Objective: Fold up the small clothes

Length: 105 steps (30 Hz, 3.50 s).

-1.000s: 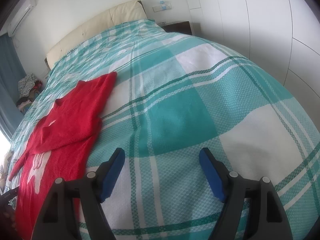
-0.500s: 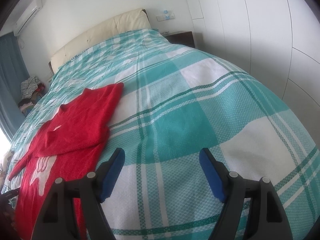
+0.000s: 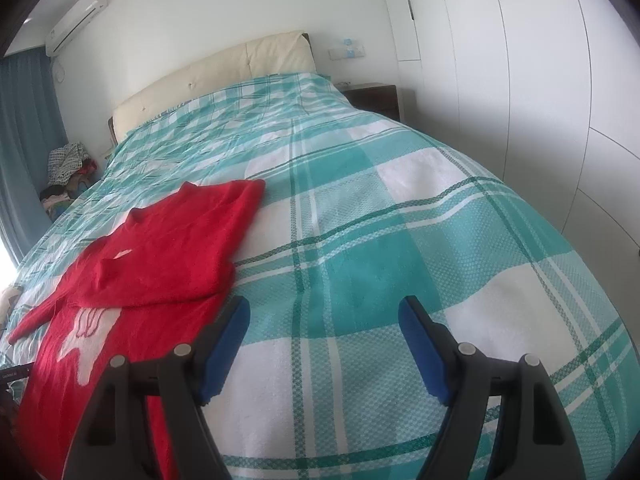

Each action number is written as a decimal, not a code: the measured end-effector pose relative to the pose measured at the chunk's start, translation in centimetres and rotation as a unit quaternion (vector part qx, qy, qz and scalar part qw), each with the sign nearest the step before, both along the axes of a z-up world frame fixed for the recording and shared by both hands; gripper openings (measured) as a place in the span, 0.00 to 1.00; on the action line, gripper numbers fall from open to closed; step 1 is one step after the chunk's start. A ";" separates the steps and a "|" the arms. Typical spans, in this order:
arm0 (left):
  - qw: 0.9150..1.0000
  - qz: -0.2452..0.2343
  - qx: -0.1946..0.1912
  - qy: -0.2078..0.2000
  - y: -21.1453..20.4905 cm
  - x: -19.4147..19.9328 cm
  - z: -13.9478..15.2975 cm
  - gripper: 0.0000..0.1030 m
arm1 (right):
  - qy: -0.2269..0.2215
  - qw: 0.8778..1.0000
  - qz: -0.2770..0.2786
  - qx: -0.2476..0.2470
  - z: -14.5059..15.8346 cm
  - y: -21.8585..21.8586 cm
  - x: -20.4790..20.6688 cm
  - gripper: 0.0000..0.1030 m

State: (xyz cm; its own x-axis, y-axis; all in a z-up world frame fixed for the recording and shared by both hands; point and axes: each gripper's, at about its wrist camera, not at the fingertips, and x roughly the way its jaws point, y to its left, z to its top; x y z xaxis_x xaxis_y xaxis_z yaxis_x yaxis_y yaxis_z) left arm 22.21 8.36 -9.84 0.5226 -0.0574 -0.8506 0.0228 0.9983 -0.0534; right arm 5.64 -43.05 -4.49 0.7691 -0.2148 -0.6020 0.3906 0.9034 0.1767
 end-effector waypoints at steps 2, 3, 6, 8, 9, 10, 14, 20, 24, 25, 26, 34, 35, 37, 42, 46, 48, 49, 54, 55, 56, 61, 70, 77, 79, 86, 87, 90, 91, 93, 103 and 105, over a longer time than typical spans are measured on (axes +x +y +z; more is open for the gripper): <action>1.000 0.000 0.000 0.000 0.0 0.0 0.0 1.00 | -0.002 1.000 0.001 -0.004 0.1 0.1 -0.1 0.74; 1.000 0.000 0.000 0.000 0.0 0.0 0.0 1.00 | -0.002 1.000 0.001 -0.005 0.1 0.1 -0.1 0.74; 1.000 0.000 0.001 0.000 0.0 0.0 0.0 1.00 | -0.003 1.000 0.001 -0.007 0.2 0.2 -0.1 0.74; 1.000 0.000 0.000 0.000 0.0 0.0 0.0 1.00 | -0.004 1.000 0.001 -0.008 0.3 0.1 -0.1 0.74; 1.000 0.000 0.000 0.000 0.0 0.0 0.0 1.00 | -0.005 1.000 0.001 -0.009 0.3 0.2 -0.1 0.74; 1.000 0.000 0.000 0.000 0.0 0.0 0.0 1.00 | -0.006 1.000 0.001 -0.010 0.3 0.2 -0.2 0.74; 1.000 0.000 0.001 0.000 0.0 0.0 0.0 1.00 | -0.009 1.000 0.001 -0.012 0.4 0.4 -0.3 0.74; 1.000 0.006 -0.007 -0.011 0.3 -0.3 0.4 1.00 | -0.008 1.000 0.000 -0.019 0.6 0.5 -0.3 0.74; 0.999 0.013 -0.011 -0.027 0.7 -0.7 1.1 1.00 | -0.014 1.000 0.002 -0.018 0.8 0.5 -0.4 0.74; 0.999 0.014 -0.015 -0.032 0.8 -0.8 1.4 0.99 | -0.016 1.000 0.002 -0.019 0.9 0.5 -0.4 0.74; 0.999 0.012 -0.022 -0.038 1.1 -1.0 2.0 0.99 | -0.018 1.000 0.002 -0.019 1.0 0.4 -0.5 0.74; 0.989 0.076 -0.086 -0.092 11.2 1.5 8.8 1.00 | -0.036 0.999 -0.006 0.016 1.2 -0.8 -0.9 0.74; 0.989 0.098 -0.079 -0.081 13.2 2.4 8.7 1.00 | -0.039 0.999 -0.008 0.023 1.3 -1.0 -1.0 0.74; 0.987 0.141 -0.059 -0.053 17.0 4.1 7.8 0.99 | -0.046 0.998 -0.014 0.035 1.3 -1.4 -1.2 0.74; 0.979 0.186 -0.084 0.004 22.7 7.4 4.3 0.98 | -0.052 0.997 -0.022 0.058 1.3 -2.1 -1.3 0.74; 0.975 0.207 -0.083 0.026 23.3 9.0 2.3 0.71 | -0.047 0.997 -0.023 0.054 1.1 -1.9 -1.2 0.74; 0.976 0.200 -0.081 0.030 22.7 9.7 2.0 0.32 | -0.045 0.997 -0.023 0.051 1.1 -1.8 -1.2 0.74; 0.977 0.200 -0.069 0.030 22.4 10.0 2.1 0.12 | -0.046 0.997 -0.024 0.051 1.1 -1.8 -1.3 0.74; 0.987 0.152 -0.032 -0.034 18.6 10.4 8.1 0.08 | -0.055 0.996 -0.021 0.061 1.3 -2.0 -1.4 0.74; 0.989 0.132 -0.034 -0.054 17.2 10.3 10.0 0.08 | -0.058 0.996 -0.019 0.064 1.3 -2.1 -1.5 0.74; 0.990 0.110 -0.037 -0.073 15.5 10.2 12.0 0.08 | -0.062 0.996 -0.018 0.068 1.4 -2.1 -1.6 0.74; 0.987 -0.030 -0.064 -0.145 4.3 10.0 21.1 0.04 | -0.074 0.993 -0.017 0.087 1.7 -2.4 -1.9 0.74; 0.962 -0.212 -0.086 -0.148 -15.8 9.8 24.8 0.04 | -0.087 0.991 -0.025 0.103 1.9 -3.0 -2.4 0.74; 0.971 -0.210 -0.051 -0.106 -15.7 10.3 21.7 0.42 | -0.079 0.990 -0.019 0.112 1.9 -3.0 -2.4 0.74; 0.975 -0.201 -0.016 -0.097 -13.5 10.7 20.4 0.49 | -0.071 0.990 -0.017 0.121 1.6 -3.1 -2.1 0.74; 0.977 -0.184 0.104 0.010 -6.0 13.1 12.8 0.51 | -0.054 0.991 0.002 0.126 1.3 -2.4 -1.2 0.74; 0.976 -0.183 0.114 0.022 -5.2 13.4 11.7 0.51 | -0.052 0.991 0.003 0.123 1.2 -2.3 -1.0 0.74; 0.974 -0.179 0.132 0.045 -3.3 13.7 9.1 0.51 | -0.044 0.992 -0.002 0.116 1.0 -2.1 -0.9 0.74; 0.974 -0.179 0.131 0.053 -2.9 13.7 8.5 0.51 | -0.041 0.992 -0.005 0.115 0.8 -2.2 -0.9 0.74; 0.972 -0.185 0.128 0.066 -2.4 13.8 7.4 0.56 | -0.037 0.992 -0.014 0.119 0.5 -2.5 -0.9 0.74; 0.963 -0.208 0.139 0.102 -2.5 13.6 4.7 0.04 | -0.036 0.991 -0.036 0.123 0.2 -3.2 -1.4 0.74; 0.969 -0.195 0.132 0.074 -2.7 13.2 6.5 0.04 | -0.038 0.991 -0.035 0.121 0.4 -3.2 -1.5 0.74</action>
State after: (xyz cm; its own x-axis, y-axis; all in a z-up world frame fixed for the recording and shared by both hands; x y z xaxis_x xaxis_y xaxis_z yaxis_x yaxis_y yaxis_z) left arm 35.46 5.66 -3.34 0.3755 0.0037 -0.9268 0.4135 0.8943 0.1711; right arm 4.11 -46.21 -4.13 0.8024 -0.1244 -0.5837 0.4276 0.8021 0.4168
